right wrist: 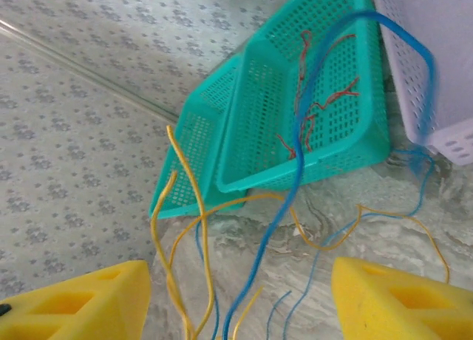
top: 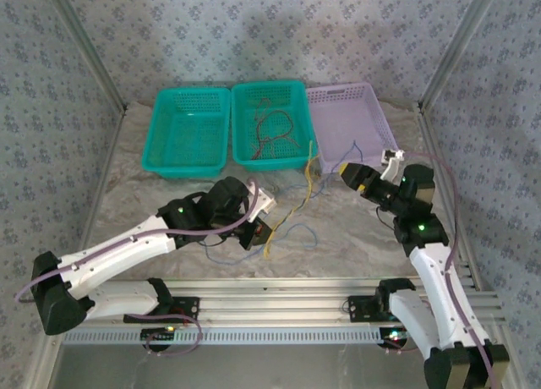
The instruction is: Untangle the cables
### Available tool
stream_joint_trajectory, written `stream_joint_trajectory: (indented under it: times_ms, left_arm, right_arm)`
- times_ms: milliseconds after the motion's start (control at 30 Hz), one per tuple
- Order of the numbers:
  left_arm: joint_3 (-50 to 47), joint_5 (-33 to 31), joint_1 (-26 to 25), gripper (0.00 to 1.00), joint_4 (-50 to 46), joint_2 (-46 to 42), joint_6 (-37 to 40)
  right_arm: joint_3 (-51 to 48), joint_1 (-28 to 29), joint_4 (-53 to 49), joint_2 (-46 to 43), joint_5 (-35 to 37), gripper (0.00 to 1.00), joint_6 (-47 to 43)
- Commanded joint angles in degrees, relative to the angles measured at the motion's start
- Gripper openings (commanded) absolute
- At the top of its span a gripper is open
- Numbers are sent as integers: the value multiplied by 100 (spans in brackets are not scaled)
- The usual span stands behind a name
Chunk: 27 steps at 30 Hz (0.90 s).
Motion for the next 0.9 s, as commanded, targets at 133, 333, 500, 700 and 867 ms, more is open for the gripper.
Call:
stream_joint_trajectory:
  times_ms: [133, 333, 500, 700, 867]
  left_arm:
    - [-263, -118, 6, 0, 799, -216, -510]
    - [-321, -86, -72, 0, 1045, -235, -613]
    - [-270, -200, -152, 0, 1081, -259, -602]
    - [-269, -231, -237, 0, 1188, -189, -629]
    - [-190, -476, -400, 0, 930, -55, -492]
  right_arm:
    - [284, 258, -284, -417, -173, 67, 270]
    - [95, 1171, -243, -367, 25, 56, 149]
    - [-296, 2030, 245, -62, 374, 42, 299]
    - [-334, 2711, 494, 315, 1026, 29, 136]
    - [96, 2650, -90, 236, 1511, 25, -354]
